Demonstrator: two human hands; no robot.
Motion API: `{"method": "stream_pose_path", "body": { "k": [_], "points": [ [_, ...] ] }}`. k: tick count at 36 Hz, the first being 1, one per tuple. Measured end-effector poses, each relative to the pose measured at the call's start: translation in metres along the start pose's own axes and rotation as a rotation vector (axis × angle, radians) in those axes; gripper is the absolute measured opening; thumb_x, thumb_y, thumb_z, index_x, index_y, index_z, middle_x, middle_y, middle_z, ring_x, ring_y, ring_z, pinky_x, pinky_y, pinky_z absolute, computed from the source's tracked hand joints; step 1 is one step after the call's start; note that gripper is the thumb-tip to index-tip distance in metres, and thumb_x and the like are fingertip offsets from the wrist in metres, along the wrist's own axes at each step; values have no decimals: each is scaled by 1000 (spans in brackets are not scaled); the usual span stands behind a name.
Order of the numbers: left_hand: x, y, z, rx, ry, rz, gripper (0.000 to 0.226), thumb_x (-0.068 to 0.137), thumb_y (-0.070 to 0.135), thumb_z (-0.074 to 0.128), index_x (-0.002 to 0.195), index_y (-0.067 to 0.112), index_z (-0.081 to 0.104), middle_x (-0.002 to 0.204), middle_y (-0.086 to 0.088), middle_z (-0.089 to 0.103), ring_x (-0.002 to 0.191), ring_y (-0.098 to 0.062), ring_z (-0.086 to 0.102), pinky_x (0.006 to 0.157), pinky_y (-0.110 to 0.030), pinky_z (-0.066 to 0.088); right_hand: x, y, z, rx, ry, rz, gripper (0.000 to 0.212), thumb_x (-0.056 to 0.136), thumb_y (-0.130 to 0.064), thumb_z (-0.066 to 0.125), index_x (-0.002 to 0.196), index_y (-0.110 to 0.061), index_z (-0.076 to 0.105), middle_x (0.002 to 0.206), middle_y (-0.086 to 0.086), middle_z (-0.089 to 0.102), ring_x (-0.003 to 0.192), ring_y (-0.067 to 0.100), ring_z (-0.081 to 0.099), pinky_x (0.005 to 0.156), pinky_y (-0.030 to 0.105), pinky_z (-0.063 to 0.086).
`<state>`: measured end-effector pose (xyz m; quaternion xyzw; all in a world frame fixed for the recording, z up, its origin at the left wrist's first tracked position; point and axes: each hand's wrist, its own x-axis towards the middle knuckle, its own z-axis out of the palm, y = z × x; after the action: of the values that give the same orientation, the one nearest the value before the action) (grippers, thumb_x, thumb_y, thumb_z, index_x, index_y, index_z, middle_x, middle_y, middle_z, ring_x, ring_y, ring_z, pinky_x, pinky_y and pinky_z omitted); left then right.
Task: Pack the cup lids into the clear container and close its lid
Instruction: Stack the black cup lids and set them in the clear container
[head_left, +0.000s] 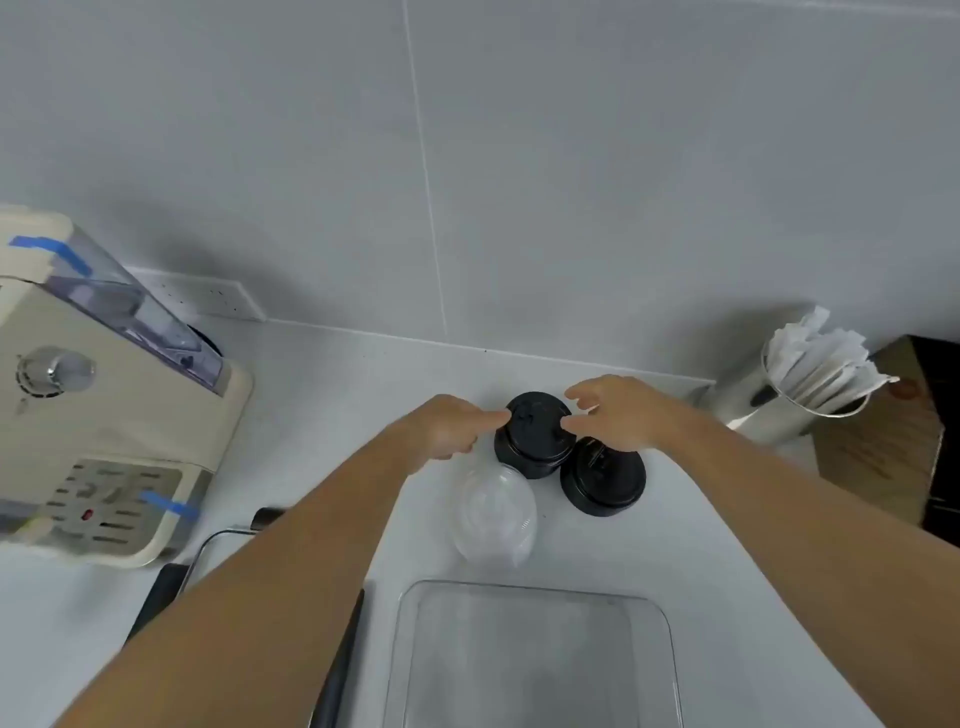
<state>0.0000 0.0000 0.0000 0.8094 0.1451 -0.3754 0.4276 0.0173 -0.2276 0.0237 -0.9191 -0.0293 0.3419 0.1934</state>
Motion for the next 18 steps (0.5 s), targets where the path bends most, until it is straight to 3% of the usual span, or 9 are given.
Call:
{"method": "stream_pose_path", "body": {
  "k": [4, 8, 11, 15, 18],
  "points": [
    [11, 0, 3, -6, 8, -24, 57, 79, 59, 65, 107, 10, 69, 97, -4, 65, 108, -21, 66, 92, -31, 51, 11, -1, -1, -35, -30, -2, 59, 91, -46, 54, 145, -23, 42, 143, 0, 52, 128, 22, 49, 100, 30, 38],
    [19, -1, 8, 6, -30, -13, 47, 75, 60, 67, 86, 14, 62, 85, -3, 58, 83, -19, 61, 92, -32, 51, 22, -1, 0, -81, -54, -23, 50, 90, -44, 52, 135, -24, 54, 132, -1, 61, 107, 21, 55, 84, 29, 39],
    [25, 0, 11, -20, -45, 2, 48, 74, 57, 69, 85, 12, 62, 86, -3, 57, 81, -18, 53, 94, -34, 51, 27, 0, 0, -97, -71, -55, 37, 89, -43, 51, 119, -26, 64, 119, -2, 66, 96, 20, 57, 76, 30, 41],
    [27, 6, 15, -117, -75, 55, 53, 76, 46, 73, 109, 5, 69, 98, -3, 63, 89, -19, 55, 96, -36, 50, 29, 0, -1, -59, -82, -62, 35, 88, -42, 54, 118, -28, 66, 117, -4, 65, 101, 21, 58, 85, 33, 47],
    [28, 8, 19, -157, -56, 100, 32, 77, 33, 77, 105, 17, 73, 106, -1, 73, 102, -19, 65, 97, -36, 50, 30, 3, -2, 8, -94, -50, 35, 89, -42, 56, 121, -29, 62, 122, -5, 64, 106, 21, 59, 91, 34, 47]
  ]
}}
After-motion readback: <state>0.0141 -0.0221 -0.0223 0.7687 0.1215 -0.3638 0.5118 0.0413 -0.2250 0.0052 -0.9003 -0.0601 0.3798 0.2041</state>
